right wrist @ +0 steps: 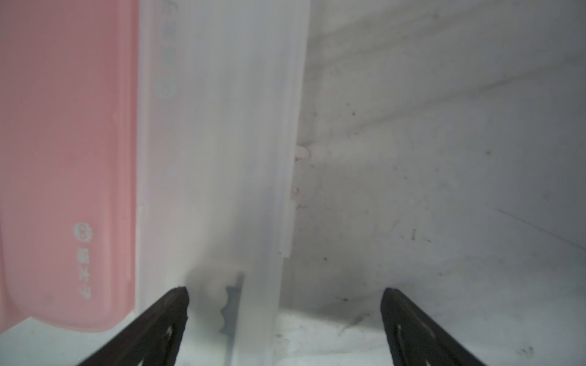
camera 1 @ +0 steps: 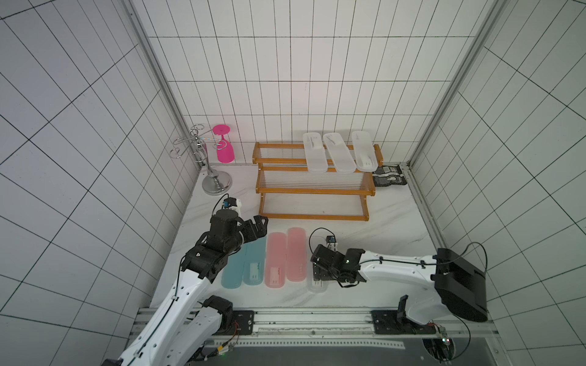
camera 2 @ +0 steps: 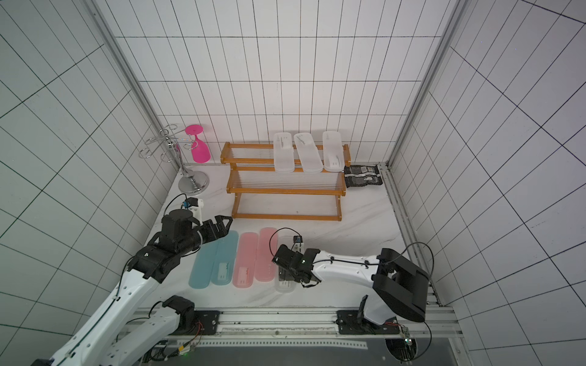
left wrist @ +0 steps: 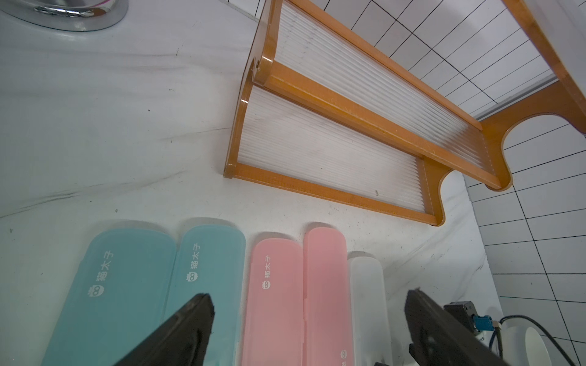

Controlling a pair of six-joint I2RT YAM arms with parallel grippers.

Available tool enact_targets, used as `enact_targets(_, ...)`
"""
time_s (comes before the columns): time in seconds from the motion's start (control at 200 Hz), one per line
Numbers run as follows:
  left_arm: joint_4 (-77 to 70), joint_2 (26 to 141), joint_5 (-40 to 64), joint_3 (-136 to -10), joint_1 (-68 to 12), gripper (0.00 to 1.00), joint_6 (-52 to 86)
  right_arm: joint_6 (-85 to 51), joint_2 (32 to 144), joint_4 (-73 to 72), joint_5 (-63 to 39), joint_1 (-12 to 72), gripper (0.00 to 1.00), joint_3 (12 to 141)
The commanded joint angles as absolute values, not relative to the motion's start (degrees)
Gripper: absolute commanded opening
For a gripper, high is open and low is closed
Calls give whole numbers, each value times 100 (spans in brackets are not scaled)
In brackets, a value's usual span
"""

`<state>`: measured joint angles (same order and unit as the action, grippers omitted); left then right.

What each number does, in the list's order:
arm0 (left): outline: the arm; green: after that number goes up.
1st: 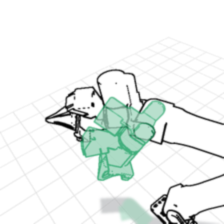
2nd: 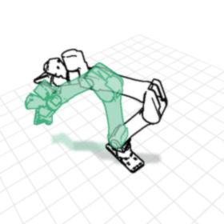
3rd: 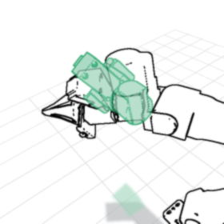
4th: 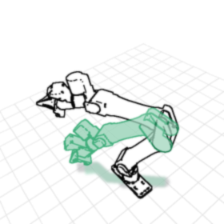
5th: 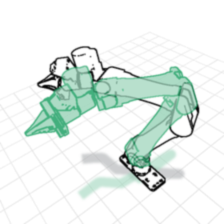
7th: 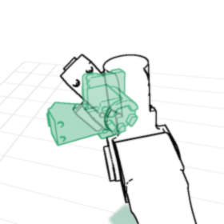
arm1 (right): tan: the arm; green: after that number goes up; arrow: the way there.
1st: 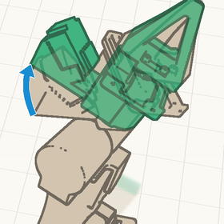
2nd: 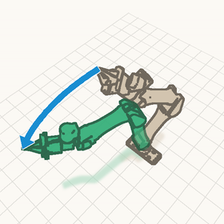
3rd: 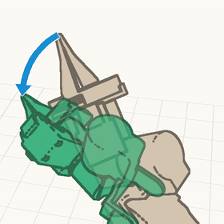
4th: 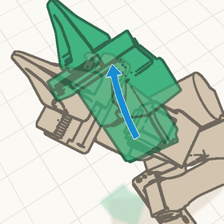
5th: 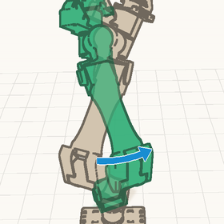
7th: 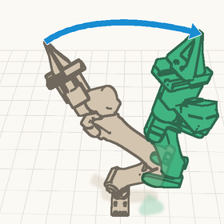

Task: Place the pencil cases on the shelf according to color
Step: Pick up the pencil case from the center of the board.

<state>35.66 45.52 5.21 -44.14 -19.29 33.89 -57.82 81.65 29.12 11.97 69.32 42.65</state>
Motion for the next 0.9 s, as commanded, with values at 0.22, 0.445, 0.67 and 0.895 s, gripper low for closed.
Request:
enact_targets(0.22, 3467, 4418, 271, -4577, -2066, 98, 3586, -5363, 7038, 3213, 1247, 6930, 99, 4190)
enact_targets(0.445, 3763, 4189, 37, -4493, -2022, 98, 3651, -5168, 8075, 2840, 955, 7148, 100, 4787)
enact_targets(0.67, 3980, 4053, 82, -4464, -2004, 98, 3701, -5190, 9023, 3098, 1056, 7402, 99, 5432)
enact_targets(0.895, 3999, 4143, 248, -4538, -2004, 98, 3589, -5704, 8991, 3456, 1406, 7378, 100, 5048)
